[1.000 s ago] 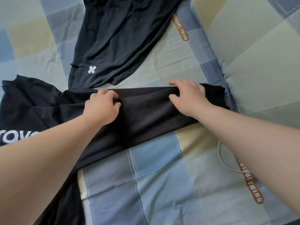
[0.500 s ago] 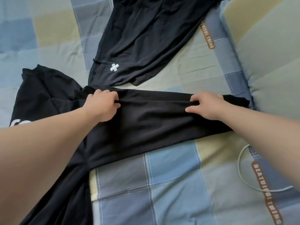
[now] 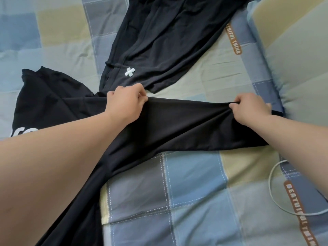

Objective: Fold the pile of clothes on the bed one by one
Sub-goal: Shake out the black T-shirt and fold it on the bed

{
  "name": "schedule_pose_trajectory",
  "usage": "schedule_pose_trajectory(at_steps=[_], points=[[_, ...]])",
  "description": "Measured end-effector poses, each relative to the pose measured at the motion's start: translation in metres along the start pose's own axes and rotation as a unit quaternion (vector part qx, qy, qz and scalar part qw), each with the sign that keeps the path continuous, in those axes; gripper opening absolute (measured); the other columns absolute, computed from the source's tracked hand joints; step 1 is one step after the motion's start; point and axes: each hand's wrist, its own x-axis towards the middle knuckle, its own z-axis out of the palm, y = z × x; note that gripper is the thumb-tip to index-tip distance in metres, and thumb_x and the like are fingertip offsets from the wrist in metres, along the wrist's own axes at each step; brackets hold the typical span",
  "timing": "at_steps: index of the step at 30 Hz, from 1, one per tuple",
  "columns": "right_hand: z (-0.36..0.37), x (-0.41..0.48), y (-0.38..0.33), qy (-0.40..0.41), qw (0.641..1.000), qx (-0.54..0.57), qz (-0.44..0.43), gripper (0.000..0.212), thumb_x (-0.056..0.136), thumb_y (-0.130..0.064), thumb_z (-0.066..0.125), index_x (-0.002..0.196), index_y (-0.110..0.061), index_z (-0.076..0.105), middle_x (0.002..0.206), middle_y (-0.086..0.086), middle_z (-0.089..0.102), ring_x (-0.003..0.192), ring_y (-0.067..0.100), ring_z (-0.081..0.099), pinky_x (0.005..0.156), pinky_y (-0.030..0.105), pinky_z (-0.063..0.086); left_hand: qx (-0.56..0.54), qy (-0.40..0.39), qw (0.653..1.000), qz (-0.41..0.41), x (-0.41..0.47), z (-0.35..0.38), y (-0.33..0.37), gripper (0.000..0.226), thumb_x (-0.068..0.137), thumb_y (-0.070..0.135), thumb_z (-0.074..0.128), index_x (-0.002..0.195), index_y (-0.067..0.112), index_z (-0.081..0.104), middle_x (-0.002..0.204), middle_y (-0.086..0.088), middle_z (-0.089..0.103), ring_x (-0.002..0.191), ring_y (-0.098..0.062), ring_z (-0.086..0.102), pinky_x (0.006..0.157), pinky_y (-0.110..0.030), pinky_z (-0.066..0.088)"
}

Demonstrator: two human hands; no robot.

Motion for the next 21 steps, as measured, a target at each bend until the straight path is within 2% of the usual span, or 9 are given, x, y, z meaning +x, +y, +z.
schedule_pose_trajectory(at_steps=[2,4,7,11,13,16,19,21], points=[[0.005,-0.008,-0.013,0.038,0.998,-0.030,-0.035,0.013,0.099,-0.031,0.054,0.106,-0.023,0.062,0.119,0.008,0.061,0.116,0.033,0.051,0.103,0.044,0.028,0.014,-0.005,1.000,0.010,-0.006,-0.009,-0.010,0.021,0.102,0.040,0.050,0.117,0.029,0.059,0.120,0.010,0.065,0.127,-0.025,0.047,0.105,-0.045,0.028],[0.011,-0.022,-0.039,0.051,0.991,0.000,-0.125,0.026,0.095,-0.030,0.056,0.121,-0.024,0.058,0.127,0.006,0.055,0.120,0.032,0.046,0.104,0.045,0.029,0.045,-0.012,0.999,0.011,-0.014,-0.021,-0.032,0.023,0.103,0.035,0.045,0.122,0.028,0.056,0.126,0.007,0.063,0.129,-0.026,0.044,0.108,-0.046,0.026],[0.018,-0.046,-0.100,-0.006,0.963,0.104,-0.250,0.036,0.093,-0.028,0.063,0.129,-0.023,0.056,0.123,0.001,0.059,0.120,0.029,0.050,0.103,0.046,0.039,0.089,-0.041,0.995,-0.016,-0.023,-0.048,-0.077,0.032,0.103,0.024,0.037,0.130,0.029,0.053,0.137,0.003,0.058,0.133,-0.027,0.040,0.111,-0.047,0.022],[0.028,-0.076,-0.194,-0.061,0.921,0.164,-0.347,0.042,0.093,-0.028,0.063,0.134,-0.026,0.055,0.123,-0.003,0.062,0.119,0.024,0.054,0.106,0.047,0.040,0.133,-0.085,0.985,-0.074,-0.017,-0.080,-0.127,0.049,0.093,0.010,0.038,0.136,0.031,0.049,0.143,0.000,0.051,0.139,-0.029,0.032,0.115,-0.052,0.019],[0.037,-0.090,-0.233,-0.086,0.913,0.145,-0.372,0.047,0.095,-0.032,0.061,0.141,-0.029,0.050,0.133,-0.002,0.058,0.126,0.024,0.050,0.109,0.046,0.037,0.160,-0.101,0.979,-0.080,-0.013,-0.089,-0.147,0.056,0.089,0.007,0.042,0.141,0.030,0.045,0.145,-0.002,0.048,0.141,-0.029,0.031,0.116,-0.054,0.020],[0.050,-0.101,-0.273,-0.109,0.919,0.041,-0.377,0.048,0.098,-0.045,0.054,0.144,-0.033,0.046,0.139,-0.001,0.052,0.131,0.026,0.045,0.110,0.043,0.032,0.168,-0.127,0.974,-0.081,-0.009,-0.089,-0.173,0.057,0.091,0.007,0.044,0.142,0.031,0.042,0.143,0.000,0.049,0.141,-0.028,0.030,0.114,-0.053,0.022],[0.059,-0.101,-0.293,-0.076,0.934,-0.020,-0.350,0.045,0.097,-0.055,0.049,0.137,-0.034,0.051,0.135,-0.001,0.054,0.128,0.026,0.047,0.106,0.044,0.030,0.211,-0.067,0.974,-0.050,-0.006,-0.088,-0.197,0.051,0.095,0.013,0.049,0.142,0.032,0.042,0.140,-0.001,0.050,0.130,-0.033,0.038,0.103,-0.048,0.032],[0.064,-0.100,-0.301,-0.065,0.945,-0.007,-0.320,0.043,0.096,-0.060,0.048,0.127,-0.032,0.056,0.127,-0.002,0.058,0.123,0.025,0.051,0.104,0.045,0.030,0.215,-0.024,0.975,-0.048,0.000,-0.090,-0.212,0.050,0.096,0.017,0.051,0.142,0.033,0.042,0.143,-0.002,0.048,0.125,-0.035,0.042,0.098,-0.046,0.036]])
